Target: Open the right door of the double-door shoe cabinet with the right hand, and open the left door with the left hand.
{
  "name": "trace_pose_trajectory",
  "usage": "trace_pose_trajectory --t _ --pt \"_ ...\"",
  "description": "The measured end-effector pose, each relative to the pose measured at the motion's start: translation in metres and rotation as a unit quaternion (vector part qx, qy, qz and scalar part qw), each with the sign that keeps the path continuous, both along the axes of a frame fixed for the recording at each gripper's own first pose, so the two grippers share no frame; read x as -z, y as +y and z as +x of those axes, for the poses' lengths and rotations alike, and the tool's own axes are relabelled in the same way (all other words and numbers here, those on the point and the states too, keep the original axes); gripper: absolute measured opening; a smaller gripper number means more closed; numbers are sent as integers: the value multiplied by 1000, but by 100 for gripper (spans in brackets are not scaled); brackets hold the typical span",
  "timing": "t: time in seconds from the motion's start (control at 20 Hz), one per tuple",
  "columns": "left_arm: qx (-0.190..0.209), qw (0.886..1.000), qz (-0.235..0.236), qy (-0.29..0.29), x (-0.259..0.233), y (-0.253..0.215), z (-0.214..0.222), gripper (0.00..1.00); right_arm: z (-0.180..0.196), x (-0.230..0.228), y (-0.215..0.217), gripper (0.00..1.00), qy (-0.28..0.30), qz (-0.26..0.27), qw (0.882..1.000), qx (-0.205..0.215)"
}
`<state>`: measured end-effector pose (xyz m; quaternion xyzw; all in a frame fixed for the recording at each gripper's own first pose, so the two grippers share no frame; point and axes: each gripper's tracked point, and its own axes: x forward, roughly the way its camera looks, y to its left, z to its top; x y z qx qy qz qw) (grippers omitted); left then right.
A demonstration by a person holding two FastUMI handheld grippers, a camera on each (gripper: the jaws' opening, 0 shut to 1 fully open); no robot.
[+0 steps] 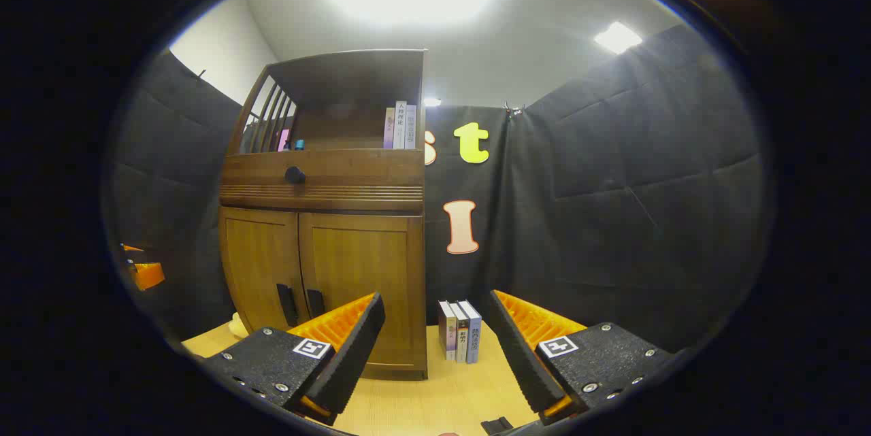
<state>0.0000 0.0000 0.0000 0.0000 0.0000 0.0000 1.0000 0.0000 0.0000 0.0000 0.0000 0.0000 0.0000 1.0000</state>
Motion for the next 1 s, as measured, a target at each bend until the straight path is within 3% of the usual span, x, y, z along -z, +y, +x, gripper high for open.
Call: trace_pose_trajectory --t 0.4,0.45,0.65,1.0 --pt "-6 1000 -21 -2 14 19 6 100 4 9 5 95 12 -3 1000 -20" --pt "-8 1000 -23 0 17 22 6 89 3 11 8 95 15 -4 1000 -24" --pt "-11 999 -38 3 26 37 5 100 9 18 21 95 21 -3 999 -34" --pt "-17 999 -41 9 34 58 4 96 29 17 66 95 56 18 996 -72"
